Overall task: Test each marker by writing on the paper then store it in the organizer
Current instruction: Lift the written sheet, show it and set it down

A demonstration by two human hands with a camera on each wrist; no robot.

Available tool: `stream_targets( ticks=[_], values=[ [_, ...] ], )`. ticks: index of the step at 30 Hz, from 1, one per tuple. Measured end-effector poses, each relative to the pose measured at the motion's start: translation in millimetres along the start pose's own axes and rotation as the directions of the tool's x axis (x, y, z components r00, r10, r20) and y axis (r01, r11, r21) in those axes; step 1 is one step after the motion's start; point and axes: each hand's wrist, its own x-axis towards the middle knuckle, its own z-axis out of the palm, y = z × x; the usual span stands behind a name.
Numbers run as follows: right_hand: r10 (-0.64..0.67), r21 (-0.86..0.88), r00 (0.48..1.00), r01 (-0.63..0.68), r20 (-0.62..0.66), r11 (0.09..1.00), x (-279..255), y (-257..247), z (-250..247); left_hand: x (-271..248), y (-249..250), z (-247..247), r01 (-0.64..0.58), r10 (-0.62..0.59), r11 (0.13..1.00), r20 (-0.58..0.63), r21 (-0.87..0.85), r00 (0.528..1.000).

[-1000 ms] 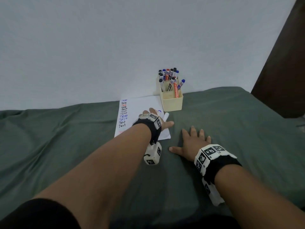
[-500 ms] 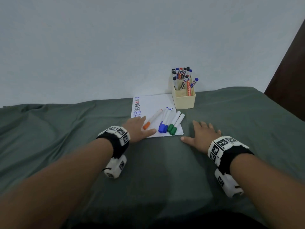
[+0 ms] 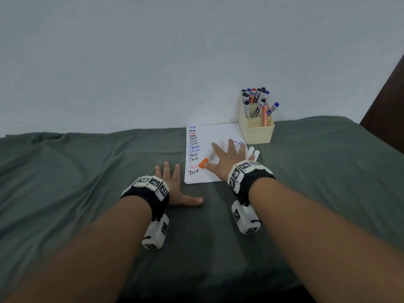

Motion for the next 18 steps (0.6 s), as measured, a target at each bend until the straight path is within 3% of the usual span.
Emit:
stream_targets(
  ticks=[4, 10, 18],
  values=[
    [-0.112, -0.172, 0.993, 0.118, 0.043, 0.978, 14, -16, 9, 2, 2, 0, 0.004, -0.004, 1.0, 0.016, 0.023, 1.0],
    [0.022, -0.176, 1.0, -0.019, 0.018, 0.984, 12, -6, 9, 4, 4, 3, 0.02, -0.021, 0.999, 0.018, 0.025, 1.0],
    [0.187, 0.122, 0.976, -0.174, -0.108, 0.977, 5, 17, -3, 2, 4, -1, 0.021, -0.021, 1.0, 0.04, 0.021, 0.999]
  ],
)
